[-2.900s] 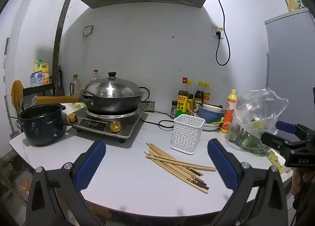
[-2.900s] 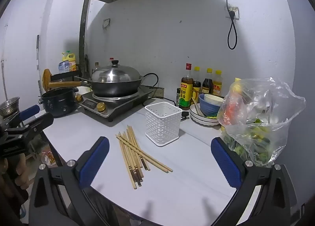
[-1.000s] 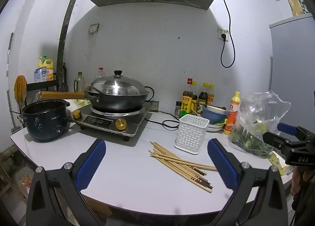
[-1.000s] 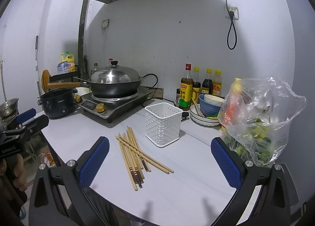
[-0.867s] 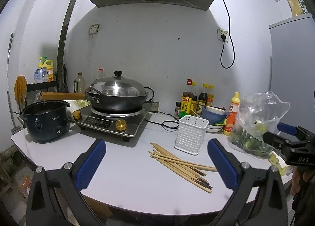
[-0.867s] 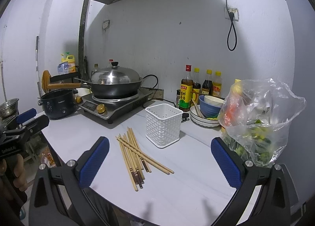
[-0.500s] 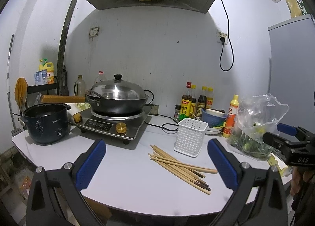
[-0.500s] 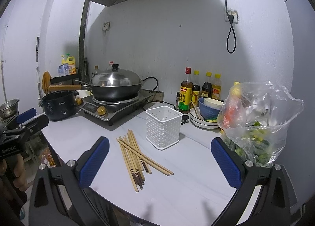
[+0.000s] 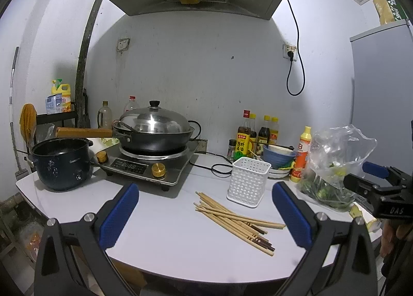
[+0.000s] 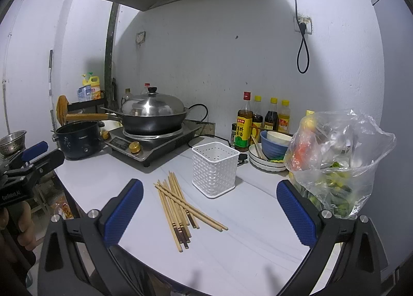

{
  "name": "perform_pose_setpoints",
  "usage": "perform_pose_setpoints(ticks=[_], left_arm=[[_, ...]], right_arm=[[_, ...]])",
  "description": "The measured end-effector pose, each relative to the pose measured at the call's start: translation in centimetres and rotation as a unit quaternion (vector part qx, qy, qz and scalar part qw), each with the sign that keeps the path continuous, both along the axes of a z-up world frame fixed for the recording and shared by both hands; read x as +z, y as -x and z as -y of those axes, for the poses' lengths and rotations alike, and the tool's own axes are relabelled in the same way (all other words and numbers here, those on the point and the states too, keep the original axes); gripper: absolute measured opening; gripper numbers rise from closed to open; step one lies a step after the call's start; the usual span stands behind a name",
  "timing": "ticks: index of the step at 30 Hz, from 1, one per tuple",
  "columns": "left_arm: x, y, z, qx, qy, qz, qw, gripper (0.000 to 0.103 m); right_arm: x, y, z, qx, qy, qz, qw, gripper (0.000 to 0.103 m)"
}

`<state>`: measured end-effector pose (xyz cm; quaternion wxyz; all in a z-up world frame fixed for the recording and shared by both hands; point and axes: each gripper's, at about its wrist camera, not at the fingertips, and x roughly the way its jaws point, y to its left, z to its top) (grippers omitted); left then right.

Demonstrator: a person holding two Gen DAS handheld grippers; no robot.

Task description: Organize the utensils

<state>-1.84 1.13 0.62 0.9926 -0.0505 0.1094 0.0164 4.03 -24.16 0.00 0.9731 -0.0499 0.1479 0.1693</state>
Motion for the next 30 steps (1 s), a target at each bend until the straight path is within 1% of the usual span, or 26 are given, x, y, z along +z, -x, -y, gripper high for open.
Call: perform_pose_setpoints(ticks=[14,23,30], left_arm=[[0.4,-0.4,-0.1,0.004,-0.003,-0.006,1.0,0.103],[0.5,-2.9,0.0,0.012,-0.007,-0.023,0.9996,0.103],[0.0,-5.2,-0.2,0.013,-0.013,-0.039,0.9991,0.103]], right_arm=[[0.1,0.1,0.1,0.003,-0.002,0.003,1.0,0.103],[0.3,-2.5,-0.4,0.01,-0.003,-0.009,1.0,0.103],[-0.3,-5.4,-0.5,0.006,-0.001,-0.02,1.0,0.103]])
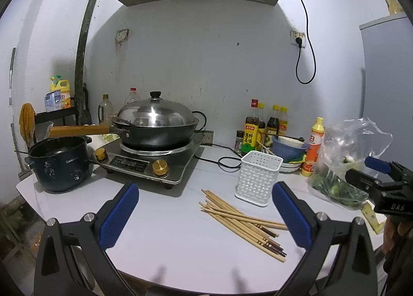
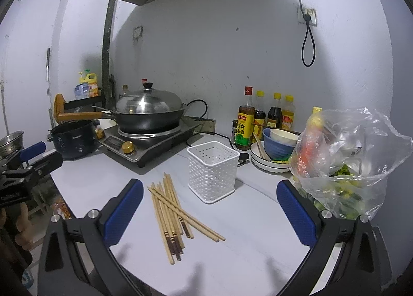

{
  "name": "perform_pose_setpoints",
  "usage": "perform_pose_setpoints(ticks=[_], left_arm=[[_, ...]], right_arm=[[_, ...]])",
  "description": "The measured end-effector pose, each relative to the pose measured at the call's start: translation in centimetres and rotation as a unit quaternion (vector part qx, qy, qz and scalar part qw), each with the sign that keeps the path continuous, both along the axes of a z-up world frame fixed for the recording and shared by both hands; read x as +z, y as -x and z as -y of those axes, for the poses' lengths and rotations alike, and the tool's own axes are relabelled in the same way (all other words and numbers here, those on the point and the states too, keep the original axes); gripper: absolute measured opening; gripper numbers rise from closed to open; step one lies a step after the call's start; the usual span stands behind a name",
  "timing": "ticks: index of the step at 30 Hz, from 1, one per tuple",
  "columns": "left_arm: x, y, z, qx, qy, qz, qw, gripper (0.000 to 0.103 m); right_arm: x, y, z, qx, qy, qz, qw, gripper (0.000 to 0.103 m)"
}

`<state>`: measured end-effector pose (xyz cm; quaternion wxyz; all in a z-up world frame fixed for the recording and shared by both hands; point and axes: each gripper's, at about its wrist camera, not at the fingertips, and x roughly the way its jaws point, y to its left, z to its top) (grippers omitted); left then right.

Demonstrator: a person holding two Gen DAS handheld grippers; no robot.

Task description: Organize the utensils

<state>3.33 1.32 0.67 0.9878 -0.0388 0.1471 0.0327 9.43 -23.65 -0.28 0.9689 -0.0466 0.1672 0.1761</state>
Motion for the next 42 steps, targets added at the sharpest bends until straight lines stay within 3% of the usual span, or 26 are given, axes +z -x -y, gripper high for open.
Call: perform_pose_setpoints(ticks=[22,42], left_arm=[[-2.9,-7.5,-0.6,0.004,0.008,-0.053,0.9986,0.103],[-9.1,-13.3,-0.1,0.002,0.018,-0.136,0.9906,0.103]], right_arm=[[-2.4,-8.7,-1.1,0.005,0.008,-0.046,0.999,0.103],[-7.8,-14.5,-1.5,0.011,0.029,-0.112,0.993,0.103]])
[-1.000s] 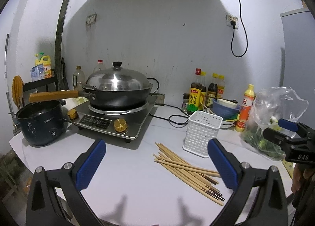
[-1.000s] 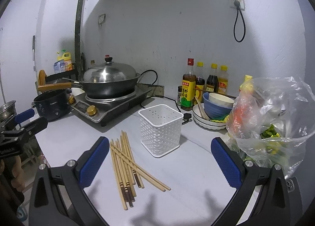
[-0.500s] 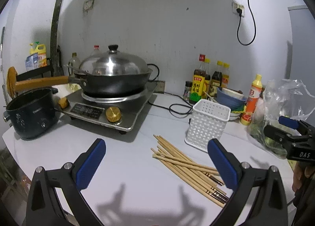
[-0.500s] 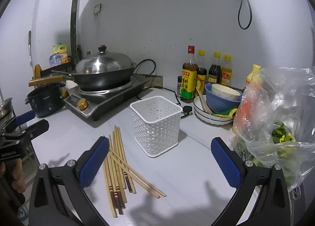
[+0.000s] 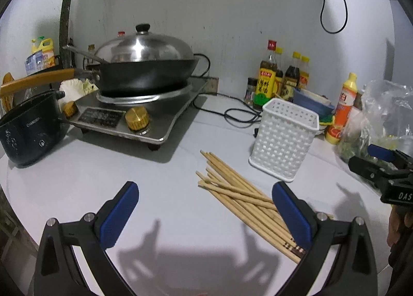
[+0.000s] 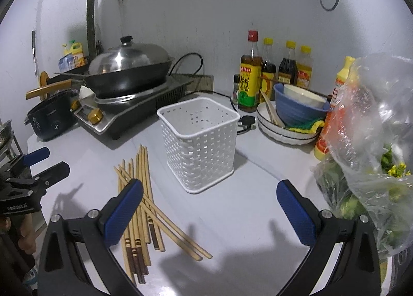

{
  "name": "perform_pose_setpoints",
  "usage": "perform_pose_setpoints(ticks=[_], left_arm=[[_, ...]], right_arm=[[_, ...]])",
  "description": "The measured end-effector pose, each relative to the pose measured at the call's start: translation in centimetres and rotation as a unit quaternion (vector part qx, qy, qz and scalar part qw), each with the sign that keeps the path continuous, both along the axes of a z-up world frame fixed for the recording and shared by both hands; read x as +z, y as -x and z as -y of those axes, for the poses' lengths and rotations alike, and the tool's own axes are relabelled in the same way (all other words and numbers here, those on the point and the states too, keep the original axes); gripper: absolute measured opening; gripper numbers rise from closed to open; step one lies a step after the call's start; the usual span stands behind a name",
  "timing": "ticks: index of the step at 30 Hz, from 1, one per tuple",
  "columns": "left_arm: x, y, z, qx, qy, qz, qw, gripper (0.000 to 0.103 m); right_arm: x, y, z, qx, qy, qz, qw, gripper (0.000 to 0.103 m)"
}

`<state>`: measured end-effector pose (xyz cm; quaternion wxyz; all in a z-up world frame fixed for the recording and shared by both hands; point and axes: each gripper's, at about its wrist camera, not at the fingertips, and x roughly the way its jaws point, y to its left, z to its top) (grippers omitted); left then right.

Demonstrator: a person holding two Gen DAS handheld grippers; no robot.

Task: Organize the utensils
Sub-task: 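Move both grippers down toward the pile of wooden chopsticks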

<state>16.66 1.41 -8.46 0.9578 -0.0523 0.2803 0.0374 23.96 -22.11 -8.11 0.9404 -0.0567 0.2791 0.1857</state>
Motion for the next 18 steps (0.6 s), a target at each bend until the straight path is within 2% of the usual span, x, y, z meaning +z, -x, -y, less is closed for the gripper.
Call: perform_pose_setpoints(ticks=[10,14,18], left_arm=[[-2.8,-2.5,0.9,-0.002,-0.005,-0.05,0.9987,0.103],[-4.0,-3.5,1.5,-0.004,-0.012,-0.079,0.9968,0.103],[-5.6,-4.6,2.5,-0.011,-0.028,-0.125,0.9918,0.103]], right_arm=[[-3.0,-2.5,0.1,0.006,0.013,-0.033,0.999,0.103],[-4.3,-3.5,0.3,0.013,0.015,-0.05,0.999,0.103],[-5.3,-4.1,0.2,0.029,0.023,-0.06,0.998,0.103]])
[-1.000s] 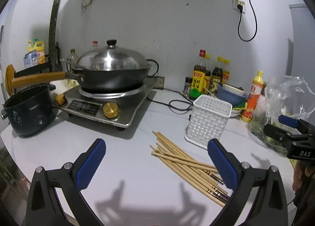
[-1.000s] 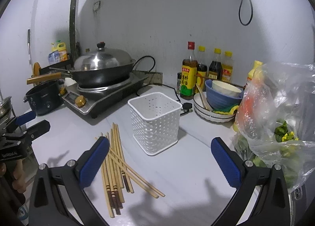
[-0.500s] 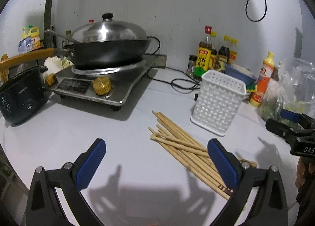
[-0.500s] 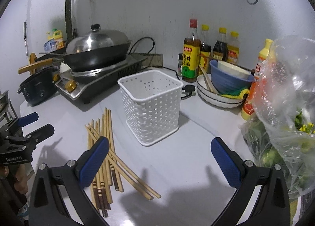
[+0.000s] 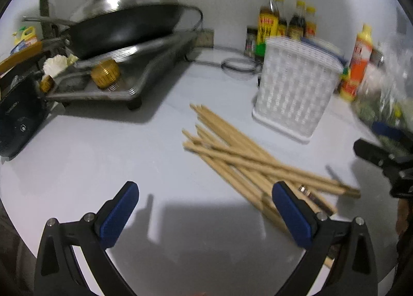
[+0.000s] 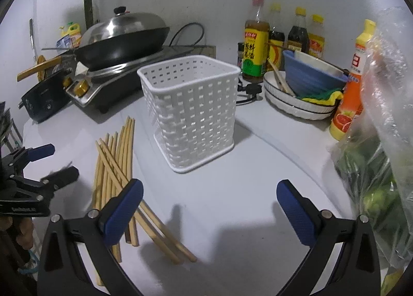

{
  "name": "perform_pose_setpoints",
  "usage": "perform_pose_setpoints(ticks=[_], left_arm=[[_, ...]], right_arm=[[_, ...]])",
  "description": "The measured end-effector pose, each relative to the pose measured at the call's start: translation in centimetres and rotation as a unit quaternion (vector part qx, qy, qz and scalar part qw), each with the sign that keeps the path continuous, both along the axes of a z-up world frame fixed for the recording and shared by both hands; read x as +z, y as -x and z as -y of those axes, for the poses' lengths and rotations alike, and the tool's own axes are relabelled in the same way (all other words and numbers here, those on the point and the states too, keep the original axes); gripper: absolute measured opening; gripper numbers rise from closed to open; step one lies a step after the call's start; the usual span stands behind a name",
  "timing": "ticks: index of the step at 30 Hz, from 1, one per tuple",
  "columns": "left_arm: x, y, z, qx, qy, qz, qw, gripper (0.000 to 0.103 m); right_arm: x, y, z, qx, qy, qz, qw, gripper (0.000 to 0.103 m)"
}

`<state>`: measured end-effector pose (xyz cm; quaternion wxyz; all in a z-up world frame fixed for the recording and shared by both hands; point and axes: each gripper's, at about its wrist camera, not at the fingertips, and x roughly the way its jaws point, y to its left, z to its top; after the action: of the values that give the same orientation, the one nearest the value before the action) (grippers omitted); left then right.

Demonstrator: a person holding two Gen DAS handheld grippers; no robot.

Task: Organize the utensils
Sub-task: 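Move both grippers down toward the pile of wooden chopsticks, then grasp one wooden chopstick from the pile with the right gripper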

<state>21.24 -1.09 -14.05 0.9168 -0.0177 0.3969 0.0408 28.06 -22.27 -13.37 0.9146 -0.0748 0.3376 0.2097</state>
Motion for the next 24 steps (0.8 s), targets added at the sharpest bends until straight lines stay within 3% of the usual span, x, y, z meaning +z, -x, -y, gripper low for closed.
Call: perform_pose_setpoints(ticks=[3,8,15,19,22,24], left_arm=[[-0.3,0.0,0.1,0.003,0.007,-0.007,0.9999,0.103],[-0.2,0.3,-0.3,0.005,0.015,-0.009,0.9998,0.103],[-0.2,0.7,-2.1,0.018,0.043,-0.006,0.9989,0.103],[-0.2,0.8,-2.9,0.019,0.055,-0.002,0.9983,0.103],[-0.3,0.7,-3.2,0.017,0.061,-0.002,0.998,0.103],[-0.3,0.8,-3.3,0.015,0.065,-0.002,0.9978,0.103]], right_arm=[[-0.7,-0.3,-0.6,0.027,0.007,-0.017,0.999,0.098],[-2.2,-0.7,-3.2,0.08,0.033,-0.044,0.995,0.064],[-2.7,-0.6,-5.9,0.119,0.046,-0.059,0.99,0.052],[-3.6,-0.5,-7.1,0.129,0.068,-0.073,0.987,0.038],[-3.8,-0.3,-7.7,0.135,0.069,-0.079,0.985,0.036],[-3.8,-0.3,-7.8,0.135,0.067,-0.079,0.985,0.029]])
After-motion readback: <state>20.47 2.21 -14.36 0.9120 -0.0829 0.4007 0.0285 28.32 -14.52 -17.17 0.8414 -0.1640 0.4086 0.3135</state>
